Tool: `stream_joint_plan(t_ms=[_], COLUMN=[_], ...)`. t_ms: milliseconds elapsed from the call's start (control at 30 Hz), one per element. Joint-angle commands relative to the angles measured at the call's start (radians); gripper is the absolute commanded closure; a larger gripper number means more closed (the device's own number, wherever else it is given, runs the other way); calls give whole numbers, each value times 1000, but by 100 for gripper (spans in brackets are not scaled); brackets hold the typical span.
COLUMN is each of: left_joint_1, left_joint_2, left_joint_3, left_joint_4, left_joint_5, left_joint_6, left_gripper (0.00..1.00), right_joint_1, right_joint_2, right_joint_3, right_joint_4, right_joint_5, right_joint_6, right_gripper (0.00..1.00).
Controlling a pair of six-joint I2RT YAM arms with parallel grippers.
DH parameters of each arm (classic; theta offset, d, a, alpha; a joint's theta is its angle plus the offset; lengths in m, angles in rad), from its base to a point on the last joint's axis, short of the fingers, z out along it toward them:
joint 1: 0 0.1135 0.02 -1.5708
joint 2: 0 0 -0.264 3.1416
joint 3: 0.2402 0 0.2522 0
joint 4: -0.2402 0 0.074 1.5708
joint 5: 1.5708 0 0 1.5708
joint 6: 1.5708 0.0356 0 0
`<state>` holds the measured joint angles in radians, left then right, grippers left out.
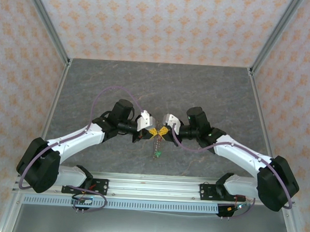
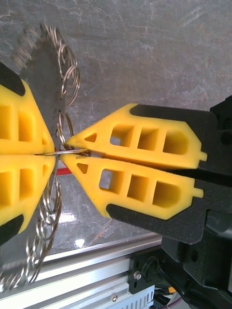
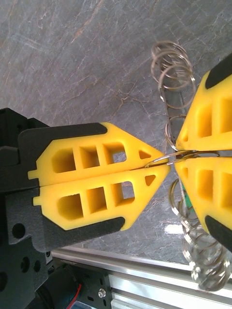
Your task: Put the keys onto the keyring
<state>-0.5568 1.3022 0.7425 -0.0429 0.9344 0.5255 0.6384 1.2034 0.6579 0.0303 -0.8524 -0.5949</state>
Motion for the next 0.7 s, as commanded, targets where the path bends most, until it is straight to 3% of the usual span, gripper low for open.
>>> stream_joint_plan(t_ms=[0, 233, 667], left_joint_1=[-8, -15, -48], left_joint_2=[-38, -48, -33], left_joint_3=[-10, 4, 35], left_joint_4=[39, -7, -68], left_joint_5=[2, -66, -100], left_joint_6=[9, 29, 64], left_gripper=[97, 84, 81], right_joint_1=[-3, 7, 39], right_joint_2=[-14, -14, -14], right_joint_3=[5, 84, 124], right_joint_4=[8, -150, -173], right_joint_5=[13, 66, 79], right_joint_6=[6, -50, -54], right_gripper=[97, 100, 100])
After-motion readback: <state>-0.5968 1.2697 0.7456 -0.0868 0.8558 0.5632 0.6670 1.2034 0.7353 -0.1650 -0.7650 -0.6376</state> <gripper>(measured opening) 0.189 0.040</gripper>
